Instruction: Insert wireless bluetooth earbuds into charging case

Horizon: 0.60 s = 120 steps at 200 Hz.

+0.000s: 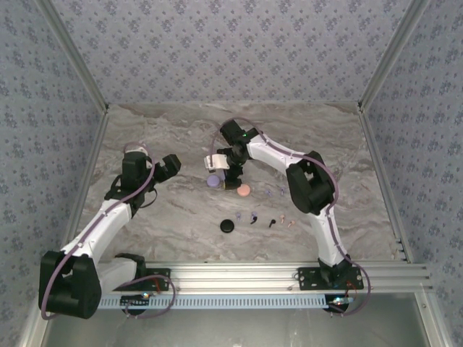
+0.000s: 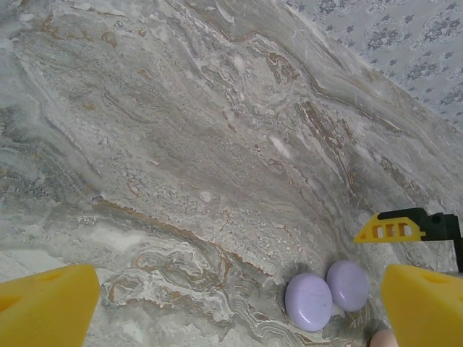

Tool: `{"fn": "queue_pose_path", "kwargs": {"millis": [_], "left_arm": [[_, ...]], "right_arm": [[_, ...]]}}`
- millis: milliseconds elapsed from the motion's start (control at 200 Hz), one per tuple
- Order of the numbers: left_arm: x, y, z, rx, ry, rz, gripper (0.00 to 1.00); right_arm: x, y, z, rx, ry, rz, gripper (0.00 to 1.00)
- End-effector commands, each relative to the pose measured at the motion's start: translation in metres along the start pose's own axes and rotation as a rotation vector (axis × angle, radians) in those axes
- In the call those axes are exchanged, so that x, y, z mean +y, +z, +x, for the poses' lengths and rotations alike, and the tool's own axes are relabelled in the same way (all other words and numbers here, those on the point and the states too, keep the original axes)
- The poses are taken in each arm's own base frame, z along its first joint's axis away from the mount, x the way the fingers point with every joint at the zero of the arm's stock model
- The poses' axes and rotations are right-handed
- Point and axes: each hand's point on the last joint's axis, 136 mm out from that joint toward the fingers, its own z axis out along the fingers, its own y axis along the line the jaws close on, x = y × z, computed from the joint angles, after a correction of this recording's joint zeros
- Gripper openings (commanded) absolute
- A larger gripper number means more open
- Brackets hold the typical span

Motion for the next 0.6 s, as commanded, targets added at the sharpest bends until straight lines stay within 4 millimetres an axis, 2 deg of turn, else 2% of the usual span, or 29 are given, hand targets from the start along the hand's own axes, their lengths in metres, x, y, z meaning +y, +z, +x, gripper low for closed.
{"fn": "queue_pose_path", "kwargs": {"millis": [0, 400, 595], "left_arm": [[-0.006, -0.006, -0.010, -0.029, 0.020, 0.004, 0.99], [-0.005, -0.005, -0.010, -0.026, 0.020, -0.003, 0.99], [-0.005, -0.006, -0.010, -0.024, 0.017, -0.001, 0.99]], "right_arm": [[0.007, 0.009, 0.007, 0.057, -0.075, -0.055, 0.95], [0.006, 0.024, 0.024, 0.140, -0.058, -0.081, 0.86], [0.005, 0.023, 0.031, 0.164, -0.032, -0.090, 0.72]]}}
